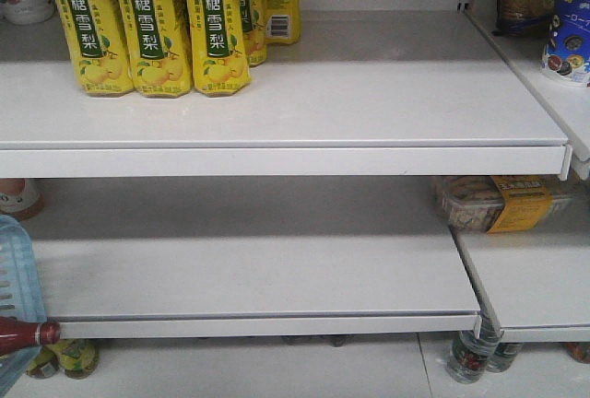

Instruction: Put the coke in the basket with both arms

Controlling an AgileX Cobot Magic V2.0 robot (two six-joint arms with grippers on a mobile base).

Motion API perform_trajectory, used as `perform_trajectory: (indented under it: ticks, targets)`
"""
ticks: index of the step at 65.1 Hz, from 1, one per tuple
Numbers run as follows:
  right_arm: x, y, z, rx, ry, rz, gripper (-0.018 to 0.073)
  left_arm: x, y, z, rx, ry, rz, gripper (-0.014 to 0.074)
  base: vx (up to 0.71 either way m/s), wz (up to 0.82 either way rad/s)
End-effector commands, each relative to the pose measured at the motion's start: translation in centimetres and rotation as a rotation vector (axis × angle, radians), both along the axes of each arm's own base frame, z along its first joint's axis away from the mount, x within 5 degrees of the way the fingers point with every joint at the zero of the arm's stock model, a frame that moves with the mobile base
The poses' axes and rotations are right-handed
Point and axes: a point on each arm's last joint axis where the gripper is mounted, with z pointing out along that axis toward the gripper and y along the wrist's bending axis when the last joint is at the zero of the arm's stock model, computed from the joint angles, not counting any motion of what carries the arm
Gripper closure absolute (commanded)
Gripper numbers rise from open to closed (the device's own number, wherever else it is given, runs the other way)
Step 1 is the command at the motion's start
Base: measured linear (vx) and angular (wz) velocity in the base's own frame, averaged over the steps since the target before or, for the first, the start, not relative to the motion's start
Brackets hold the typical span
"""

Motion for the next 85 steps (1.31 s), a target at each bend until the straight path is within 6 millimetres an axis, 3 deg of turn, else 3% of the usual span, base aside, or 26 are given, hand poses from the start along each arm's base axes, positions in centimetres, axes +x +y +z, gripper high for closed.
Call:
perform_trajectory:
  ticks: [1, 30, 85]
  targets:
    - [-0.07, 0.11, 1.50, -0.005, -0.086, 0.014, 0.0569, -0.07, 0.36, 1.80, 0.077, -0.193, 0.044, 0.0603, 0.00, 0.00]
    - [-0.07, 0.11, 1.50, -0.005, -0.086, 0.014, 0.0569, -0.20, 0.88, 1.88, 0.168, -0.214, 0.137, 0.0603, 0.00, 0.00]
    - [-0.07, 0.11, 1.50, -0.005, -0.086, 0.014, 0.0569, -0.44, 0.87, 1.98, 0.114, -0.241, 0.139, 0.0603, 0.00, 0.00]
